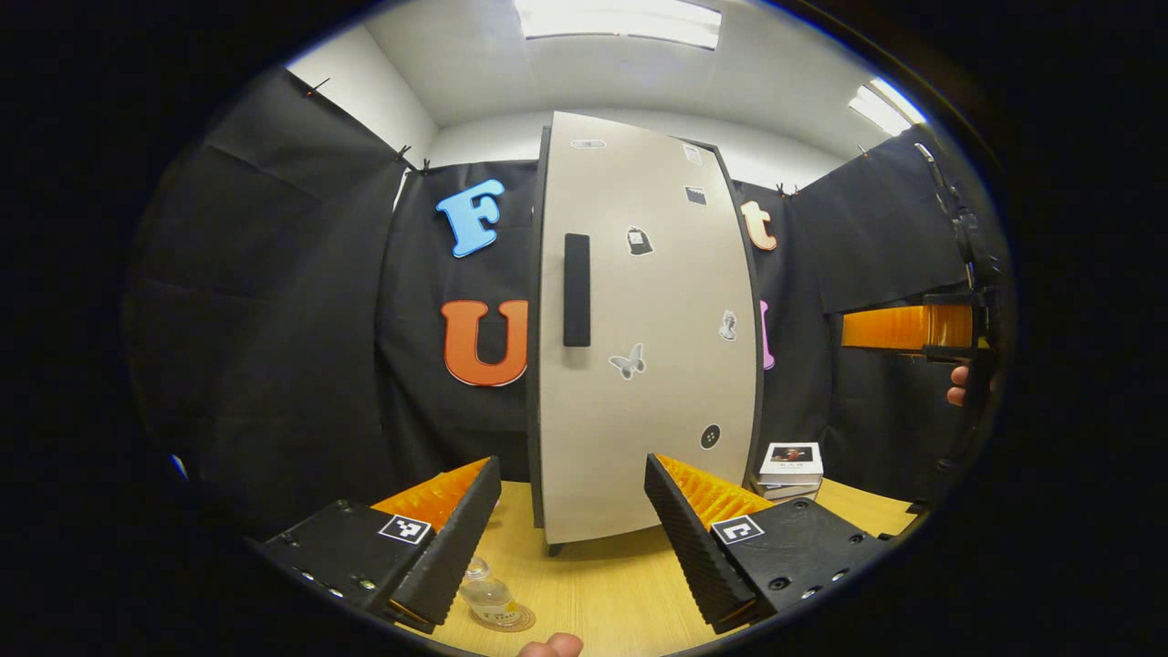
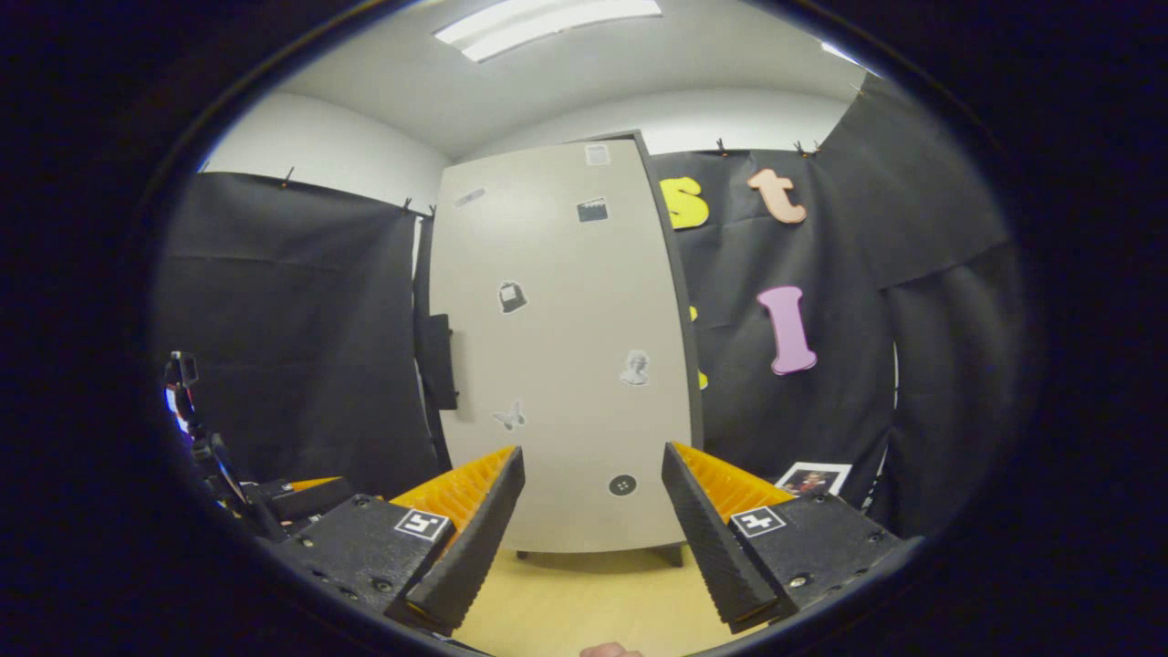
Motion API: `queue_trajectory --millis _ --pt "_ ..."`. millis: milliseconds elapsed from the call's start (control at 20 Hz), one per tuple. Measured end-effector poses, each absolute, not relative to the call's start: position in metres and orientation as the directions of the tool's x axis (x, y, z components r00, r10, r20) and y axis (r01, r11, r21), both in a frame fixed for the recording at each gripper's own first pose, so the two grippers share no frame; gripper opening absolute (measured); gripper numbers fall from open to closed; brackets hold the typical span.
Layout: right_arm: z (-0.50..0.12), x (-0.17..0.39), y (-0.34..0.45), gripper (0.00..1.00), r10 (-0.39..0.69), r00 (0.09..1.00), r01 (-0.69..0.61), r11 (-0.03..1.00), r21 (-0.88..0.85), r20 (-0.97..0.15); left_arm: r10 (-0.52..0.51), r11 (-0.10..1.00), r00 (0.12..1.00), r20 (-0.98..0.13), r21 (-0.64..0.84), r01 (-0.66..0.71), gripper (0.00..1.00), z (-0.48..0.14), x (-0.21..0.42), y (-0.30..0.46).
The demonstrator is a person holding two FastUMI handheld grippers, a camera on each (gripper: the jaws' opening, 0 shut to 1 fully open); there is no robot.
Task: Open the cabinet door with the right hand, grasp the bottle in the cabinet with the left hand and place it on the coaster, then close the cabinet door with the right hand.
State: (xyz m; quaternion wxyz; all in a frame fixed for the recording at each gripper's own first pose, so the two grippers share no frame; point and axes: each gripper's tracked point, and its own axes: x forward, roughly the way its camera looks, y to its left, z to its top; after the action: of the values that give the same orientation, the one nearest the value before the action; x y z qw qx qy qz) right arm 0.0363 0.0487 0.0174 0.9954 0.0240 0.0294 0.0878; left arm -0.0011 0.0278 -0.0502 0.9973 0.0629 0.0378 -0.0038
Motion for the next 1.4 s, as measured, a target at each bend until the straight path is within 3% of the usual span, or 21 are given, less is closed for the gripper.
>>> queue_trajectory --millis 250,500,650,700,750,850,900,1000,1100,1150,1200,1300,1350,1400 --pt "-0.010 0.011 -0.002 0.97 0.042 0.997 -0.041 0.999 0.027 -0.072 -0.015 0.992 0.998 -0.065 0.125 0.023 0.96 -0.057 -0.001 0.011" --pt "-0.040 -0.010 -0.034 0.97 -0.017 0.989 0.024 0.998 0.050 -0.146 -0.011 0.989 0.997 -0.070 0.148 0.021 0.96 -0.058 -0.002 0.004" --pt "-0.037 -0.015 -0.044 0.94 -0.029 0.991 0.039 0.996 0.075 -0.127 0.002 0.990 0.998 -0.066 0.143 0.008 0.95 -0.055 -0.002 0.005" --pt "-0.035 -0.017 -0.048 0.98 -0.039 0.992 0.048 0.996 0.076 -0.120 0.008 0.990 0.998 -0.061 0.141 0.000 0.96 -0.054 -0.002 0.007" --pt "-0.034 -0.019 -0.053 0.94 -0.050 0.992 0.059 0.996 0.074 -0.112 0.012 0.990 0.998 -0.061 0.139 -0.003 0.96 -0.053 -0.003 0.007" --pt "-0.033 -0.020 -0.059 0.94 -0.067 0.992 0.074 0.995 0.065 -0.103 0.024 0.990 0.998 -0.056 0.141 -0.016 0.95 -0.051 -0.005 0.009" --pt "-0.033 -0.021 -0.061 0.98 -0.068 0.992 0.075 0.995 0.063 -0.103 0.026 0.990 0.998 -0.055 0.142 -0.018 0.96 -0.051 -0.006 0.008" --pt "-0.032 -0.022 -0.061 0.98 -0.062 0.993 0.069 0.995 0.066 -0.104 0.038 0.989 0.998 -0.050 0.147 -0.030 0.95 -0.050 -0.009 0.010" --pt "-0.031 -0.023 -0.061 0.94 -0.054 0.993 0.061 0.996 0.070 -0.104 0.046 0.988 0.998 -0.047 0.148 -0.038 0.95 -0.049 -0.011 0.010" --pt "-0.032 -0.023 -0.060 0.98 -0.048 0.993 0.056 0.996 0.071 -0.107 0.049 0.988 0.998 -0.046 0.148 -0.042 0.95 -0.049 -0.011 0.010" --pt "-0.033 -0.022 -0.058 0.94 -0.043 0.993 0.051 0.996 0.071 -0.110 0.051 0.988 0.998 -0.044 0.146 -0.044 0.95 -0.048 -0.011 0.010" --pt "-0.032 -0.018 -0.058 0.94 -0.036 0.993 0.044 0.997 0.067 -0.113 0.053 0.988 0.998 -0.041 0.147 -0.047 0.95 -0.047 -0.011 0.009" --pt "-0.032 -0.018 -0.057 0.98 -0.033 0.993 0.041 0.997 0.068 -0.114 0.055 0.988 0.998 -0.041 0.150 -0.048 0.95 -0.047 -0.011 0.010" --pt "-0.033 -0.017 -0.057 0.94 -0.031 0.993 0.039 0.997 0.071 -0.115 0.054 0.987 0.998 -0.041 0.151 -0.047 0.95 -0.046 -0.011 0.010"
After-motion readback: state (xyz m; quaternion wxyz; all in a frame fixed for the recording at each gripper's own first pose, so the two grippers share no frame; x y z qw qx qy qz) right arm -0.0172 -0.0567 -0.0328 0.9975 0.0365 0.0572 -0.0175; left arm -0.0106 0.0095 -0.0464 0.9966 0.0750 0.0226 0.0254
